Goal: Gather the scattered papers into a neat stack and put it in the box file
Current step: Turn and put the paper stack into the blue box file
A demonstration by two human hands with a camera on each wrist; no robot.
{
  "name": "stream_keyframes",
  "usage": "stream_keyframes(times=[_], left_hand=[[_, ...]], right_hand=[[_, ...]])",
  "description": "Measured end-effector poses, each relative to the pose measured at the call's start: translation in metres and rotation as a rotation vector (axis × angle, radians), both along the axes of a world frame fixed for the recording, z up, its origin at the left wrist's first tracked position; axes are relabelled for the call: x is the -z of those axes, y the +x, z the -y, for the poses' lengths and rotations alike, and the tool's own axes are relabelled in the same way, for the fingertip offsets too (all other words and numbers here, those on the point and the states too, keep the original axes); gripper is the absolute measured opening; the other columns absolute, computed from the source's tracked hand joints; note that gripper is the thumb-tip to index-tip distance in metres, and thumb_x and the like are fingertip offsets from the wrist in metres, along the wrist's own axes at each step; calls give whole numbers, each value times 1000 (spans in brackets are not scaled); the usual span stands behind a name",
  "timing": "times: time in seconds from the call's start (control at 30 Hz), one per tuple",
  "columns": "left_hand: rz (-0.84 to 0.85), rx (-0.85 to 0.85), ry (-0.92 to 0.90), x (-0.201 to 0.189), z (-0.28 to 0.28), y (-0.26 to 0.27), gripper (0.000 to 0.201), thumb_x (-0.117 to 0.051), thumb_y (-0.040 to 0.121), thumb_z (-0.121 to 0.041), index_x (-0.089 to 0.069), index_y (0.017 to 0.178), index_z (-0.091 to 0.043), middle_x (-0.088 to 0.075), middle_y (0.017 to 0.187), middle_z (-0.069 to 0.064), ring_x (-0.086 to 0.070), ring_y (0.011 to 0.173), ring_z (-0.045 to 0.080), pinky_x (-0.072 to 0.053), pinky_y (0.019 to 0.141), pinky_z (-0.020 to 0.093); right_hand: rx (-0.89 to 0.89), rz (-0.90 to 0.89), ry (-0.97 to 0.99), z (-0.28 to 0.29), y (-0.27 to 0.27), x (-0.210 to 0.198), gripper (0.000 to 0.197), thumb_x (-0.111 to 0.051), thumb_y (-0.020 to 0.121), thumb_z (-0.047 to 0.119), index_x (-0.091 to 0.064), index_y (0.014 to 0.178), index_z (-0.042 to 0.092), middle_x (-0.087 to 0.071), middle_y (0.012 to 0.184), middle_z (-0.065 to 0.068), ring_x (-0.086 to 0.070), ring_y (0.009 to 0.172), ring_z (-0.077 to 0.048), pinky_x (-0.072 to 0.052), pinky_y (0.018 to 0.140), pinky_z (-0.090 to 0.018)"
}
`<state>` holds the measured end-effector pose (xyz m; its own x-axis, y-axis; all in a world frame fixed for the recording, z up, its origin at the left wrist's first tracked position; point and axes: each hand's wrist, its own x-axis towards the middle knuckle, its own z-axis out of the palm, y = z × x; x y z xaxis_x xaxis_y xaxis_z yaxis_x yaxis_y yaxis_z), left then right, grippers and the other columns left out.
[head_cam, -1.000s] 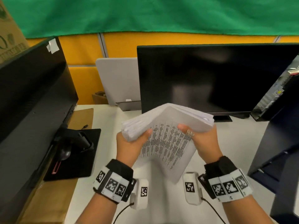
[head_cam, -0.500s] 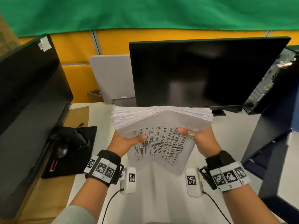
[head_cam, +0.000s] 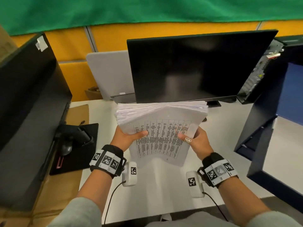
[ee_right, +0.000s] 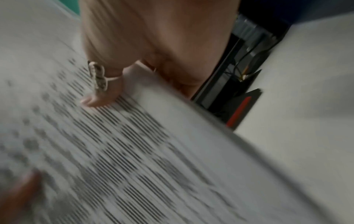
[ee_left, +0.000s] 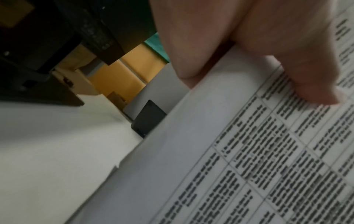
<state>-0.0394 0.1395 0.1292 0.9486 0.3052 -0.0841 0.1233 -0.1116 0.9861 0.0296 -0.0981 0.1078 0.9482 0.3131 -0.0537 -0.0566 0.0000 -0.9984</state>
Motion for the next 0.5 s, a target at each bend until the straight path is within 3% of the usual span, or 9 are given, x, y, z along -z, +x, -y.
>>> stream_keyframes(times=[0.03, 0.1, 0.17, 0.23, 0.33, 0.43, 0.5], left_hand=[[2, 6, 7, -2, -1, -2, 49, -80, 63, -14, -60, 103, -32, -68, 100, -10, -66, 93, 2, -56, 70, 21], [-3, 20, 23, -9, -1, -7, 47, -81, 61, -19, -60, 101, -35, -68, 101, -10, -65, 93, 2, -55, 78, 32], [10, 27, 44, -21, -1, -11, 48, -82, 60, -24, -61, 102, -30, -68, 103, -8, -64, 96, 5, -52, 87, 37], [47, 42, 57, -39, -1, -13, 55, -83, 57, -28, -61, 108, -24, -68, 107, -4, -64, 99, 10, -50, 92, 38], [86, 111, 81, -71, 6, -14, 55, -80, 55, -32, -60, 106, -28, -66, 108, -6, -63, 104, 14, -49, 91, 36], [88, 176, 76, -94, 22, -9, 33, -78, 67, -17, -62, 94, -28, -67, 95, -9, -65, 94, 12, -51, 86, 34], [68, 213, 70, -103, 36, -7, 31, -76, 70, -13, -63, 96, -24, -68, 93, -6, -66, 91, 13, -53, 80, 33]], right_hand=[[9, -8, -26, 0, -7, 6, 35, -76, 70, 10, -62, 98, 24, -69, 101, 5, -67, 94, -11, -53, 90, -44], [46, 13, -60, -3, -24, 10, 28, -66, 80, 5, -59, 98, 26, -66, 100, 9, -65, 97, -11, -55, 87, -36], [98, 30, -39, -5, -40, 3, 27, -63, 84, 6, -58, 102, 25, -65, 102, 7, -64, 98, -12, -56, 79, -24], [124, 70, -15, -5, -53, -12, 27, -61, 86, 9, -57, 105, 28, -65, 104, 10, -63, 95, -2, -55, 77, -19], [193, 174, -5, 1, -70, -38, 30, -58, 88, 12, -55, 115, 24, -63, 109, 10, -60, 97, 2, -51, 80, -16], [276, 259, -25, 14, -84, -58, 41, -56, 89, 15, -47, 129, 15, -60, 116, 8, -59, 100, -4, -49, 75, -7], [331, 281, -61, 26, -96, -69, 44, -57, 88, 17, -45, 130, 15, -59, 120, 6, -58, 102, -5, -48, 73, -7]])
